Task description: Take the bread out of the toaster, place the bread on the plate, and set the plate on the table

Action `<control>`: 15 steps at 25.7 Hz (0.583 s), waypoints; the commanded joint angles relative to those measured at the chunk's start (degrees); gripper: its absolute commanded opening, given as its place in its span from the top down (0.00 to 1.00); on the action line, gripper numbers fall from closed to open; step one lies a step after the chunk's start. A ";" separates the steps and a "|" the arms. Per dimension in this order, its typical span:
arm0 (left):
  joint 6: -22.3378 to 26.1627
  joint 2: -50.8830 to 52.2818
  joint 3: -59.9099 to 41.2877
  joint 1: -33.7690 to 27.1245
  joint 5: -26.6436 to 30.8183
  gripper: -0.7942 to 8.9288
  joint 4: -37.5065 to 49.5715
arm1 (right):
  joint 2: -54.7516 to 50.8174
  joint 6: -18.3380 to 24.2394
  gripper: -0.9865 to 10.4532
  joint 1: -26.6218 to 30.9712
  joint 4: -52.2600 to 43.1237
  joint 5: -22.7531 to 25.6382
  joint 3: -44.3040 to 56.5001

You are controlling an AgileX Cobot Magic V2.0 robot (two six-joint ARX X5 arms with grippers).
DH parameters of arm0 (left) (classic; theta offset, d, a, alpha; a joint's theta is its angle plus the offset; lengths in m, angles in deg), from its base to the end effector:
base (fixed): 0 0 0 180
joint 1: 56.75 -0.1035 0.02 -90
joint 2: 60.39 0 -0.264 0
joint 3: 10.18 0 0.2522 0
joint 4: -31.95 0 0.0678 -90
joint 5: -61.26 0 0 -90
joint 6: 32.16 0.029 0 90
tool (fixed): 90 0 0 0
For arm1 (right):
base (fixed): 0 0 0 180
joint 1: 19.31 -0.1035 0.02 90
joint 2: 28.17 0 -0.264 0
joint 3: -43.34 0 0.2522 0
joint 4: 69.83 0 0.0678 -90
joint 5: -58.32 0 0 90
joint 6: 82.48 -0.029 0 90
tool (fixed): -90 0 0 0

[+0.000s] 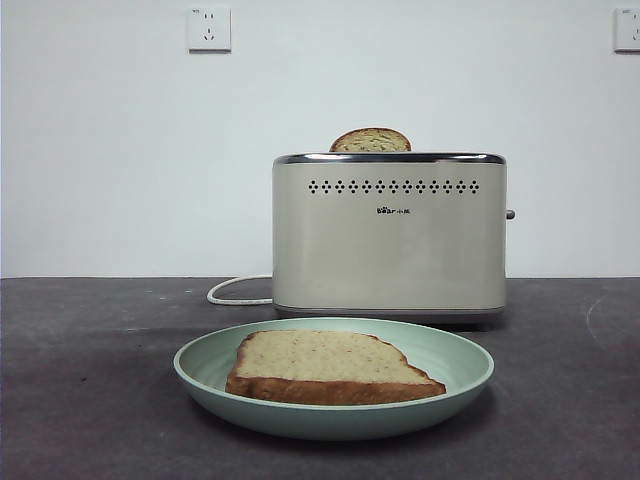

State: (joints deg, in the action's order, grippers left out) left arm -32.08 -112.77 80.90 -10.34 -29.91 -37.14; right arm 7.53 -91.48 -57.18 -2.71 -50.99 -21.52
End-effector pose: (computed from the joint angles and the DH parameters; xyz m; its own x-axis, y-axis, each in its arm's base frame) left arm 0.0955 -0.1012 0.4213 0.5798 -0.6387 -0.5058 0.7368 0.6761 -0.0091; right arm 0.0737 0.0695 0.3219 0.3844 0.7178 -0.5805 -0.6995 0.6368 0.3242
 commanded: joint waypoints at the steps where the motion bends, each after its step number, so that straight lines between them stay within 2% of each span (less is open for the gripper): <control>1: 3.96 0.07 0.00 -0.61 3.69 0.92 3.30 | -0.15 0.46 0.91 -0.07 -0.20 0.17 0.35; 5: 13.00 1.16 -0.70 -7.04 4.96 0.92 14.16 | -0.15 0.46 0.91 -0.07 -0.17 0.17 0.35; 7: 15.96 3.41 -3.91 -12.20 1.42 0.92 21.49 | -0.13 0.46 0.91 -0.07 -0.17 0.17 0.35; 9: 16.55 7.13 -9.81 -18.93 -3.10 0.92 28.94 | -0.15 0.48 0.91 -0.07 -0.17 0.17 0.35; 11: 16.50 10.29 -15.30 -23.26 -5.29 0.92 34.07 | -0.15 0.46 0.91 -0.07 -0.17 0.17 0.35; 15: 16.28 18.49 -29.16 -30.47 -6.08 0.92 42.88 | -0.15 0.46 0.91 -0.07 -0.17 0.17 0.35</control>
State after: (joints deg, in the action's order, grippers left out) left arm -16.50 -96.05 55.77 -39.54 -35.55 4.28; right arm 7.53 -91.48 -57.18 -2.69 -50.99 -21.52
